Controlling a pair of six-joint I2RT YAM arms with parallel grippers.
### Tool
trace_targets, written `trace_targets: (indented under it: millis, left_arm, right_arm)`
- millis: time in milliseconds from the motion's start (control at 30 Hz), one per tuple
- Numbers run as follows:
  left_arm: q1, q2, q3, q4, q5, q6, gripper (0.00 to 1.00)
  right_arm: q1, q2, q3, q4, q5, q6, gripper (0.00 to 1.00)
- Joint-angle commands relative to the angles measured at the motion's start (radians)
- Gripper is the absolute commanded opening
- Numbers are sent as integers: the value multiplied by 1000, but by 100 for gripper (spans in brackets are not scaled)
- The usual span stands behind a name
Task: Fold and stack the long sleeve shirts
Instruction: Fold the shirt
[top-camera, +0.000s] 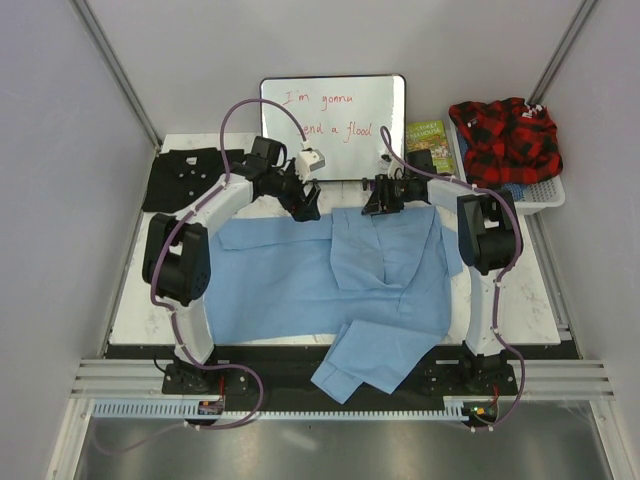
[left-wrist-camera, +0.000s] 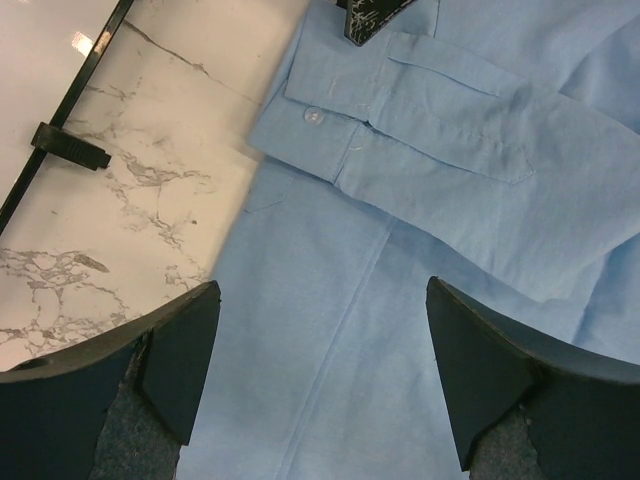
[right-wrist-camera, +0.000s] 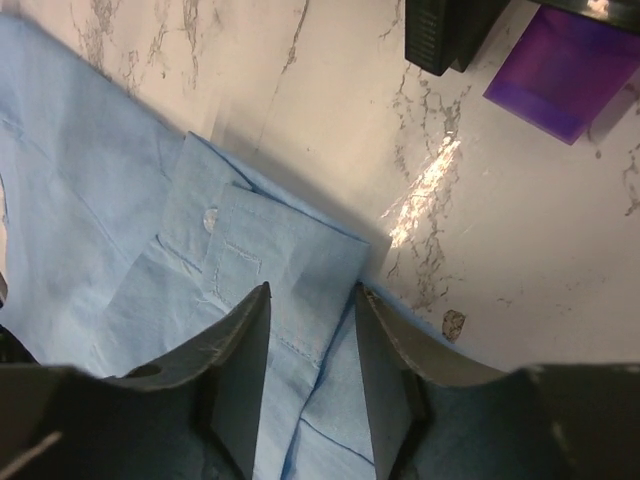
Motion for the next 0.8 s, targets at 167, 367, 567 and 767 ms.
trace_targets:
  millis: [167, 367, 567, 767]
  left_arm:
    - [9, -23, 36, 21, 13, -32, 91]
    - [11, -18, 38, 21, 13, -32, 92]
    - [17, -46, 36, 21, 126, -23, 99]
    - [6, -113, 19, 21, 212, 40, 99]
  right_arm:
    - [2, 31, 20, -25, -20, 9, 47]
    - [2, -23, 2, 3, -114, -32, 8]
    - [19, -162, -16, 12, -236, -143, 0]
    - [95, -313, -55, -141, -295, -350, 0]
